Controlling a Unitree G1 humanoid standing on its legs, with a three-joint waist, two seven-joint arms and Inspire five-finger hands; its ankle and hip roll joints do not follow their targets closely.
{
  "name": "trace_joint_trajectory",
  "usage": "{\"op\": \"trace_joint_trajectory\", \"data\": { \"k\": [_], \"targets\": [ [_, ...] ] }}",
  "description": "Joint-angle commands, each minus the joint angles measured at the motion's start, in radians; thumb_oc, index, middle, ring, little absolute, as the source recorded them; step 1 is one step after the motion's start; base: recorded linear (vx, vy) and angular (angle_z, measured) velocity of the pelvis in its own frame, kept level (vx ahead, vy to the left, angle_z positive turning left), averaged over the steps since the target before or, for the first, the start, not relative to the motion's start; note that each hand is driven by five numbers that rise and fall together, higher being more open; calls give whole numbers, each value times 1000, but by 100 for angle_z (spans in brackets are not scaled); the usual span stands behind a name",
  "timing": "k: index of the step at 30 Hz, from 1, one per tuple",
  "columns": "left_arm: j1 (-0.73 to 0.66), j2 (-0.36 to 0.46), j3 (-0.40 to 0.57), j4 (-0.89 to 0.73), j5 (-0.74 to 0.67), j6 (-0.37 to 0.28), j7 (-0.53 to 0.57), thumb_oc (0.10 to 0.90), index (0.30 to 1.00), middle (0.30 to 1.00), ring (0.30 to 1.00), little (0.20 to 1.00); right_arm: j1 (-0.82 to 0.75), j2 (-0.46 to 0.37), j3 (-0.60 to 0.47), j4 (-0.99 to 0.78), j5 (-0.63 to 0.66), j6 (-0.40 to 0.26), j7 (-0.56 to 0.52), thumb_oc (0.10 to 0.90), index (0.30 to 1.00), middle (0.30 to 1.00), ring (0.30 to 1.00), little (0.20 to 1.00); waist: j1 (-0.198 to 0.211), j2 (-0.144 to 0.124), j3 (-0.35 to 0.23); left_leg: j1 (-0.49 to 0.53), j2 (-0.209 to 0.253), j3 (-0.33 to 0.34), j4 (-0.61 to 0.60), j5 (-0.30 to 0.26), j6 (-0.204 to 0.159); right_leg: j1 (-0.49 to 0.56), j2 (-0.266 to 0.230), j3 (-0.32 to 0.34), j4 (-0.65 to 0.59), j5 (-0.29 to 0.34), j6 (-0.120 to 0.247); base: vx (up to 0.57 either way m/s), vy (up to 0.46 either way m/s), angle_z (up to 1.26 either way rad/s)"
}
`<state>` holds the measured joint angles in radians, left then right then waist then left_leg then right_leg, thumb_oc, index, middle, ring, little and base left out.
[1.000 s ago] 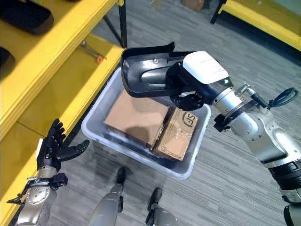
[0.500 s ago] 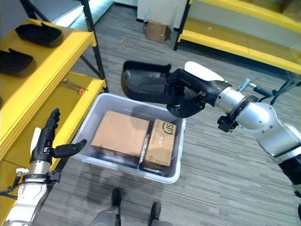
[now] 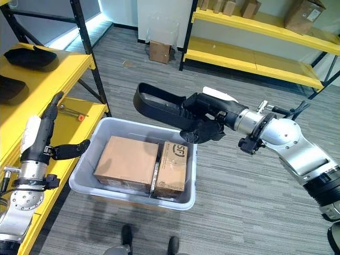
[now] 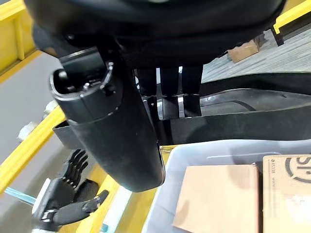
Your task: Move parts from the plastic box to the shelf.
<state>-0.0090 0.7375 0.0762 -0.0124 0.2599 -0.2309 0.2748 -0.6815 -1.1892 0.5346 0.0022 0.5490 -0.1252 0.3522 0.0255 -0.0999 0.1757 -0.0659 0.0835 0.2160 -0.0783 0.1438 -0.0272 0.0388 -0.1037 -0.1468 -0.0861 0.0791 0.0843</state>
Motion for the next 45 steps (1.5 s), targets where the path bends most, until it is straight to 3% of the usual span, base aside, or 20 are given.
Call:
{"op": "trace_joint_trajectory", "data": {
  "k": [1, 5, 6, 13, 20, 45],
  "targets": [
    [-101, 81, -59, -41, 81, -90, 75, 900, 1000, 1000, 1000, 1000, -67, 16, -17, -12, 84, -84, -35, 400, 300, 300, 300, 300, 3, -5, -181, 51, 69, -26, -9, -95, -76, -3, -79, 19, -1, -19, 115, 0, 0, 0],
    [-103, 81, -60, -39, 82, -90, 76, 900, 1000, 1000, 1000, 1000, -67, 16, -17, -12, 84, -84, -35, 400, 300, 300, 300, 300, 3, -5, -181, 51, 69, -26, -9, -95, -76, -3, -79, 19, -1, -19, 115, 0, 0, 0],
    [-165, 144, -114, -49, 160, -88, 96, 900, 1000, 1000, 1000, 1000, -89, 54, 14, -41, 91, -93, -33, 400, 300, 300, 300, 300, -8, -2, -185, 59, 72, -21, -9, -99, -77, -2, -77, 26, -1, -23, 115, 0, 0, 0],
    [-259, 212, -194, -53, 221, -100, 111, 900, 1000, 1000, 1000, 1000, -100, 118, 5, -98, 95, -131, -48, 400, 300, 300, 300, 300, -23, -1, -196, 67, 75, -14, -9, -105, -77, -3, -77, 38, -1, -25, 116, 18, 4, -7],
    [-251, 255, -183, -61, 247, -110, 119, 900, 1000, 1000, 1000, 1000, -79, 164, -30, -165, 126, -162, -26, 400, 300, 300, 300, 300, -23, 2, -206, 71, 72, -12, -9, -107, -77, 0, -78, 41, -1, -28, 115, 5, 2, -4],
    [-293, 258, -221, -89, 263, -131, 127, 900, 1000, 1000, 1000, 1000, -57, 208, -14, -140, 88, -177, -12, 400, 300, 300, 300, 300, -23, 9, -207, 65, 69, -26, -9, -110, -76, 3, -82, 34, -1, -37, 111, 0, 0, 0]
  ]
}}
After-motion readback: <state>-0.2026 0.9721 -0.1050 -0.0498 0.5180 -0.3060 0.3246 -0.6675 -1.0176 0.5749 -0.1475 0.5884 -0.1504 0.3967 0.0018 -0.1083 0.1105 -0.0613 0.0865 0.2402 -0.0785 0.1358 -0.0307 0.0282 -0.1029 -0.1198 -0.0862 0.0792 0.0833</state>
